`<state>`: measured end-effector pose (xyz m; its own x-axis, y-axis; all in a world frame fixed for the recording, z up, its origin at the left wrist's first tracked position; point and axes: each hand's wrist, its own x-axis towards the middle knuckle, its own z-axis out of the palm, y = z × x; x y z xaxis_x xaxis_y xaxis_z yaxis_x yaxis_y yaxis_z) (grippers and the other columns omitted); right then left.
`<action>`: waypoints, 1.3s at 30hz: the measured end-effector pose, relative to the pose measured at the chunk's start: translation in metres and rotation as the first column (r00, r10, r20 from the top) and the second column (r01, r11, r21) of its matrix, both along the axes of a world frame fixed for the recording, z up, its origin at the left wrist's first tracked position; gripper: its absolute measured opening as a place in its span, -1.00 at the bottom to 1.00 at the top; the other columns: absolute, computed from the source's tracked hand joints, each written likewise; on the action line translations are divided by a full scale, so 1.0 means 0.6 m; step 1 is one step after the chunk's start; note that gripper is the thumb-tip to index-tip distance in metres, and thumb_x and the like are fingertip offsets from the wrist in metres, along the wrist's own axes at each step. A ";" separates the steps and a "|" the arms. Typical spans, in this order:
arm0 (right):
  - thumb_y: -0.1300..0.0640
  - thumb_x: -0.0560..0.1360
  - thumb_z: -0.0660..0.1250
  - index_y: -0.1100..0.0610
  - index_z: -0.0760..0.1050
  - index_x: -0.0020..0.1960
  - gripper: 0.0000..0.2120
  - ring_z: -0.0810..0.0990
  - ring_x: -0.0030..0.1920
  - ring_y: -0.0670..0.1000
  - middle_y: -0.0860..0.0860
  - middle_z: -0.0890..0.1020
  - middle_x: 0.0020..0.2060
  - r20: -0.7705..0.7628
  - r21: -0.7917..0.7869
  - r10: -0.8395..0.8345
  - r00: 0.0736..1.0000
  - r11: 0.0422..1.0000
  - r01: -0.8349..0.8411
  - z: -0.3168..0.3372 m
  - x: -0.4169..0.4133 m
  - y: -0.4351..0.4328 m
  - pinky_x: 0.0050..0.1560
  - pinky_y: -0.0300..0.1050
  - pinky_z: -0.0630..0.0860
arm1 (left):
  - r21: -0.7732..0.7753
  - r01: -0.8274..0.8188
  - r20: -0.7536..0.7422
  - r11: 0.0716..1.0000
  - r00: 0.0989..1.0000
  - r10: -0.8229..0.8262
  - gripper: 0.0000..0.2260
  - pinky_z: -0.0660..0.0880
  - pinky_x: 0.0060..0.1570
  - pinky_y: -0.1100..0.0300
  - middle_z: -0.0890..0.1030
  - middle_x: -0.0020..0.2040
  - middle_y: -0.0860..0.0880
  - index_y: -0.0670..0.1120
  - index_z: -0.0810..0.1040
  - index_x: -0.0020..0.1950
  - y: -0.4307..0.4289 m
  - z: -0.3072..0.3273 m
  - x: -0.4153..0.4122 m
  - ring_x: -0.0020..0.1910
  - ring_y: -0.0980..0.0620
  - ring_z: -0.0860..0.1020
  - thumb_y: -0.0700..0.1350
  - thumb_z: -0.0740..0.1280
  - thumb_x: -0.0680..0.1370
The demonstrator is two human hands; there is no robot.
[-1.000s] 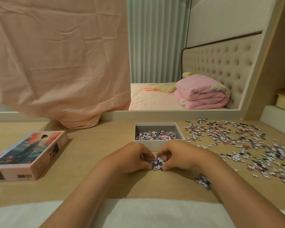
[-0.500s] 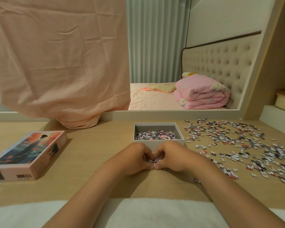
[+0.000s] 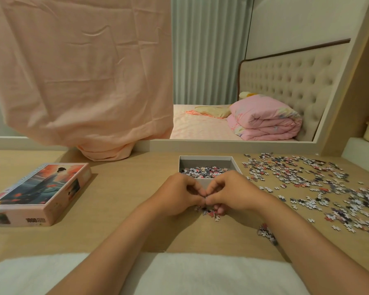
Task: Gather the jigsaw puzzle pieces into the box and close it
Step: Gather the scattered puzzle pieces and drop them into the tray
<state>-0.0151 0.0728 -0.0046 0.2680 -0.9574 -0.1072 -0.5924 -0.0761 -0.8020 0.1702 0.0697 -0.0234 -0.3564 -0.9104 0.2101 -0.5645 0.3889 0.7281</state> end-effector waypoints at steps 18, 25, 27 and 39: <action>0.07 0.58 0.36 0.02 0.68 0.12 -0.82 0.59 -0.18 -0.03 0.02 0.71 -0.09 -0.238 -0.352 -0.118 0.964 0.936 0.027 0.059 -0.011 -0.087 -0.32 -0.31 0.41 | -0.198 -0.131 0.095 0.971 0.984 0.152 -0.80 0.39 -0.20 0.45 0.65 -0.12 0.08 -0.01 0.68 0.10 -0.083 0.063 0.001 -0.18 0.23 0.55 -0.16 0.46 0.49; 0.13 0.54 0.40 -0.06 0.70 0.06 -0.84 0.57 -0.31 -0.25 -0.23 0.65 -0.22 -0.201 -0.418 -0.048 0.978 0.907 -0.041 0.055 -0.020 -0.047 -0.15 -0.25 0.46 | -0.216 0.018 0.180 0.976 0.983 0.021 -0.87 0.41 -0.20 0.42 0.63 -0.18 0.17 0.08 0.68 -0.04 -0.033 0.044 0.016 -0.20 0.21 0.54 -0.14 0.42 0.49; 0.12 0.53 0.42 -0.08 0.70 0.03 -0.85 0.58 -0.29 -0.24 -0.21 0.69 -0.16 -0.287 -0.372 0.012 0.958 0.920 -0.123 0.044 -0.015 -0.033 -0.11 -0.25 0.49 | -0.136 0.085 0.299 0.987 0.953 -0.041 -0.87 0.44 -0.17 0.38 0.64 -0.16 0.18 0.09 0.68 -0.01 -0.022 0.034 0.017 -0.20 0.23 0.54 -0.09 0.43 0.47; 0.14 0.56 0.33 -0.09 0.67 0.15 -0.75 0.57 -0.15 -0.21 -0.17 0.70 -0.01 -0.567 -0.123 0.230 0.791 0.926 -0.357 0.015 -0.020 0.002 -0.09 -0.31 0.47 | -0.082 0.201 0.426 0.976 0.892 -0.148 -0.81 0.38 -0.17 0.47 0.62 -0.13 0.16 0.10 0.69 0.08 0.002 0.008 -0.001 -0.20 0.23 0.50 -0.07 0.44 0.49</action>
<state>-0.0272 0.0738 0.0045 0.5006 -0.8571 -0.1217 -0.8399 -0.4468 -0.3081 0.1696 0.0707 -0.0188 -0.5857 -0.8027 0.1122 -0.7199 0.5788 0.3831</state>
